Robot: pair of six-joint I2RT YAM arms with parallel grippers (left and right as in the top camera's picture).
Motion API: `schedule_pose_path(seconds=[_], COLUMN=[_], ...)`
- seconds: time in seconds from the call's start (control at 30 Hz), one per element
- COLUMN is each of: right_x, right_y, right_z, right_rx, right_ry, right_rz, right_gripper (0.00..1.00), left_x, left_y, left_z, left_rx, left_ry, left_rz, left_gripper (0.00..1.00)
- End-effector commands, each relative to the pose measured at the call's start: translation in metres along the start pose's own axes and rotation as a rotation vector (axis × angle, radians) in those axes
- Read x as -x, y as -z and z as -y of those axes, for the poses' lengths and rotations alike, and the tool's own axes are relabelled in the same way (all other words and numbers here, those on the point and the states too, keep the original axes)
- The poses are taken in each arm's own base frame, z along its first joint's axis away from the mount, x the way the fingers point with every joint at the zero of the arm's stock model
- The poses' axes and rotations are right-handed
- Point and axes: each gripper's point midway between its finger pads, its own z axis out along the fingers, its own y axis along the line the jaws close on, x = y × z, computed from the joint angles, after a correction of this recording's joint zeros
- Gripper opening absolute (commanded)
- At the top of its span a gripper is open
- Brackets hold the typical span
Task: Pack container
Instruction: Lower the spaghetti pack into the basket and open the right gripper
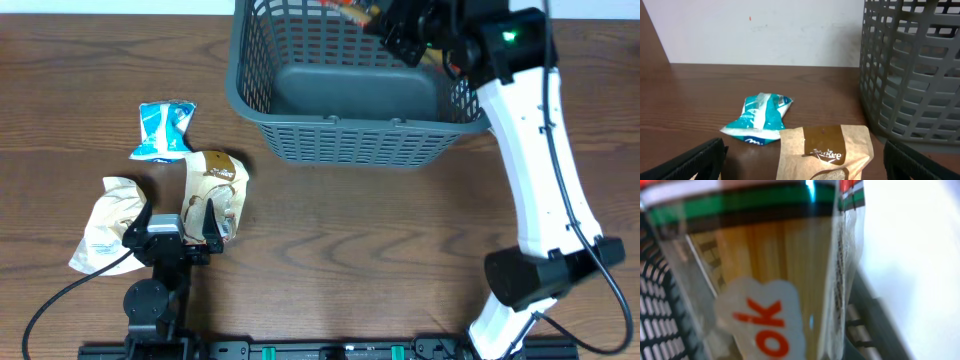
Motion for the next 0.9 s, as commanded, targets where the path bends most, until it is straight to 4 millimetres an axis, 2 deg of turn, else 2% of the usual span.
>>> schedule_pose_path(seconds=[0.0, 0.23, 0.5, 0.67, 0.77, 0.8, 0.87], right_x=[0.005, -0.038, -0.085, -0.109, -0.112, -0.112, -0.11], right_y=[0.003, -0.041, -0.095, -0.118, -0.123, -0.123, -0.122], right_z=[0.004, -0.016, -0.043, -0.063, -0.068, -0.068, -0.067], right_rx=[-0.012, 0.109, 0.248, 0.329, 0.343, 0.342, 0.34], right_ry=[0.061, 0.092, 0.051, 0.029, 0.028, 0.029, 0.031], right_rz=[0.002, -0.135, -0.252, -0.32, -0.33, -0.329, -0.326], right_gripper=[0.01, 0.01, 0.01, 0.01, 0.09, 0.15, 0.36], left_x=[-0.015, -0.015, -0.015, -0.015, -0.015, -0.015, -0.015], left_y=[0.0, 0.0, 0.0, 0.0, 0.0, 0.0, 0.0], left_z=[0.001, 0.001, 0.001, 0.001, 0.001, 0.001, 0.001], left_rx=[-0.007, -0.007, -0.008, -0.008, -0.008, -0.008, -0.007], left_ry=[0.001, 0.001, 0.001, 0.001, 0.001, 0.001, 0.001], left_rz=[-0.051, -0.051, -0.051, -0.051, -0.051, -0.051, -0.051], left_gripper=[0.99, 0.99, 0.99, 0.99, 0.99, 0.99, 0.99])
